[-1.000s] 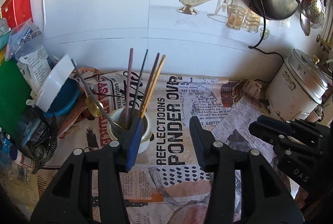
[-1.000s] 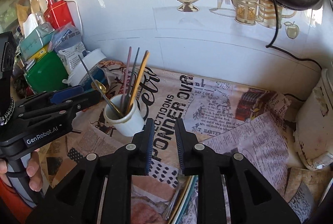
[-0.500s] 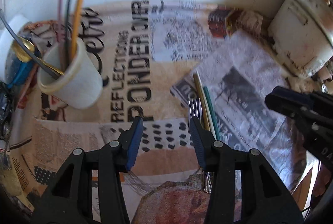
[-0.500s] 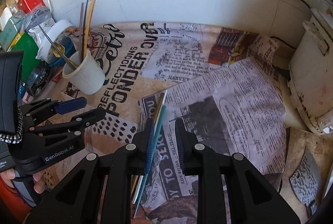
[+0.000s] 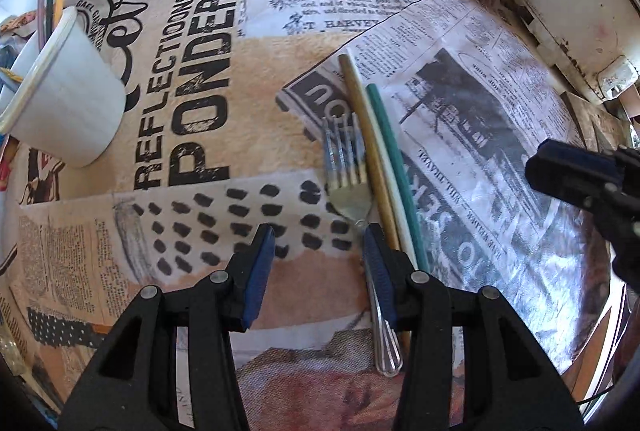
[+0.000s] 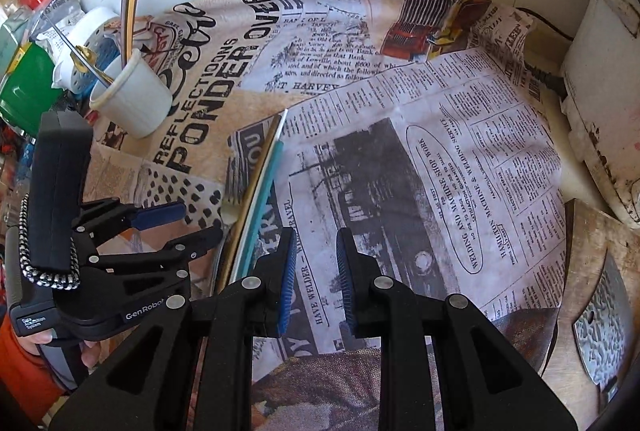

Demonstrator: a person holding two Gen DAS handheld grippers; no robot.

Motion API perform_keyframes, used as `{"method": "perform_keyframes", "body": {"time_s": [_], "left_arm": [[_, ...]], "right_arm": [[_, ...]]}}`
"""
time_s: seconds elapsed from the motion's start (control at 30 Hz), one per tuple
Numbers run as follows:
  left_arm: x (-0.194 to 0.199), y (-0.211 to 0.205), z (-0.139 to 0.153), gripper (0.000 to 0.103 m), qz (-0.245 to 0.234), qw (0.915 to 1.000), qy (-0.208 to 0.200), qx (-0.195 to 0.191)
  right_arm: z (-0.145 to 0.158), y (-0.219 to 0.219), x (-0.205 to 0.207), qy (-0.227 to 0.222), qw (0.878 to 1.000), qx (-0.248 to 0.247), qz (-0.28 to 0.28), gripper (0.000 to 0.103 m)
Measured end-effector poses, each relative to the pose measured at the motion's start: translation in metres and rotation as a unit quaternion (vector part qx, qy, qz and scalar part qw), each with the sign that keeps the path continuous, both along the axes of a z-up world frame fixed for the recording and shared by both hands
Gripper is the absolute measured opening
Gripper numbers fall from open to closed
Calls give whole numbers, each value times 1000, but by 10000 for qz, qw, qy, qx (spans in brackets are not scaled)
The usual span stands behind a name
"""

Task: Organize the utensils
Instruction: 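Grasp the silver fork with the left tool while the right tool grasps a teal chopstick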

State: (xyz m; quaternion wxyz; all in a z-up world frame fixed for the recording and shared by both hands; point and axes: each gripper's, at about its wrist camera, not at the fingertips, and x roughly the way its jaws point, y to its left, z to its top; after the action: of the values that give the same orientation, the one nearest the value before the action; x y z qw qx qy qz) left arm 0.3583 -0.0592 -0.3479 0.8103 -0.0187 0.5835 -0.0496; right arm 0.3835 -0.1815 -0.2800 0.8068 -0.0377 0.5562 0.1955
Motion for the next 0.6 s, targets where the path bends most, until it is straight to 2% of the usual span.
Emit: {"method": "perform_keyframes", "body": {"time_s": [0.17, 0.33, 0.6], "left_arm": [[2, -6, -2, 49, -74, 9997, -102, 214], [5, 2, -3, 49, -4, 9996, -148, 248], [2, 35, 0, 32, 244, 9992, -133, 292]], "right_arm": [[-7, 1, 1, 112, 9999, 68, 40, 19], [-17, 15, 2, 219, 9995, 9, 209, 19], [-44, 43, -1, 624, 9970, 208, 409, 19]]}}
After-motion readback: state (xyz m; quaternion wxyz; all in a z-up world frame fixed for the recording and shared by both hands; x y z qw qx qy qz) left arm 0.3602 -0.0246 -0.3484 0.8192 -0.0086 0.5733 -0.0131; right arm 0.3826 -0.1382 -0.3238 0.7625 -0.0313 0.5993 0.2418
